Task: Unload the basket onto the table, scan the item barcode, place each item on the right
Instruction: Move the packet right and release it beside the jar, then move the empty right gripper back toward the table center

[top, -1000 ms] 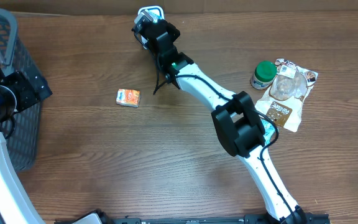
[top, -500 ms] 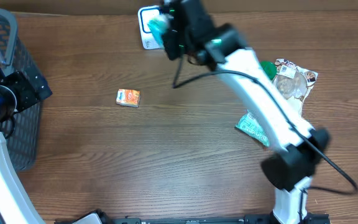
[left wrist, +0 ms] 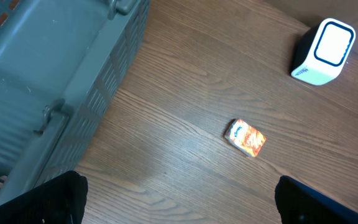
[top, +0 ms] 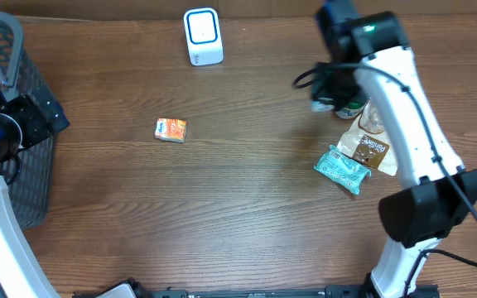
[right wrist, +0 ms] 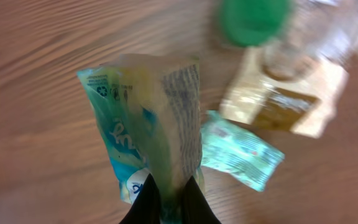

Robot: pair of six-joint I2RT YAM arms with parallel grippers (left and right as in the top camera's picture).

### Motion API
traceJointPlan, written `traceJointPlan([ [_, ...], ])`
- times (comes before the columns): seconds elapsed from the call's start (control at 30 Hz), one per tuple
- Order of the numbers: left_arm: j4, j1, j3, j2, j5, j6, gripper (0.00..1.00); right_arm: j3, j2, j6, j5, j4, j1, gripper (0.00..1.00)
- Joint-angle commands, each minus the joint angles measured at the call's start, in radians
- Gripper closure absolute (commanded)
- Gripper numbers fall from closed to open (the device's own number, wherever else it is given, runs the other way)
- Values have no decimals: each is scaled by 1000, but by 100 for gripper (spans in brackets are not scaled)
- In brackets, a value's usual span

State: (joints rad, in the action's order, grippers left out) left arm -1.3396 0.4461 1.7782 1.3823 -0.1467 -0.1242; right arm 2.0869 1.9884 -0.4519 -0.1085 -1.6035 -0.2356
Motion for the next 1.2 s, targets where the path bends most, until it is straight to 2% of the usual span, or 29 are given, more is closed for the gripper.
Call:
traceJointPlan([
  [0.0, 1, 4, 8, 3, -10, -3, 1, -47, 6, -106, -24, 1, 99, 96],
  [0.27, 1, 4, 8, 3, -10, -3, 1, -232, 6, -105, -22, 103, 290, 96],
  [0.5, 1, 4, 8, 3, -10, -3, 0, -363, 6, 15, 64, 272, 319, 95],
  [0.6, 1, 4, 8, 3, -10, -3, 0, -373, 9, 15, 67, 294, 317, 77],
  [0.67, 1, 4, 8, 3, -10, -3, 0, -373, 9, 15, 66, 307, 317, 57],
  [0.7, 1, 4, 8, 3, -10, -3, 0, -373, 9, 15, 67, 309, 317, 53],
  [0.83, 1, 4, 8, 3, -10, -3, 0, -372, 9, 16, 109, 308, 317, 48],
  [0.9, 1, 4, 8, 3, -10, -3, 0, -364, 9, 55, 217, 308, 317, 47],
  [1.03, 1, 4, 8, 3, -10, -3, 1, -319, 7, 159, 449, 286, 309, 36],
  [1.07, 1, 4, 8, 3, -10, -3, 1, -302, 3, 170, 471, 276, 301, 30],
  [1.1, 1, 4, 8, 3, -10, -3, 1, -287, 1, 169, 470, 265, 290, 20],
  [1.13, 1, 4, 8, 3, -10, -3, 0, -272, -2, 170, 469, 254, 279, 0],
  [1.17, 1, 4, 8, 3, -10, -3, 0, -255, -5, 170, 469, 240, 262, 0],
])
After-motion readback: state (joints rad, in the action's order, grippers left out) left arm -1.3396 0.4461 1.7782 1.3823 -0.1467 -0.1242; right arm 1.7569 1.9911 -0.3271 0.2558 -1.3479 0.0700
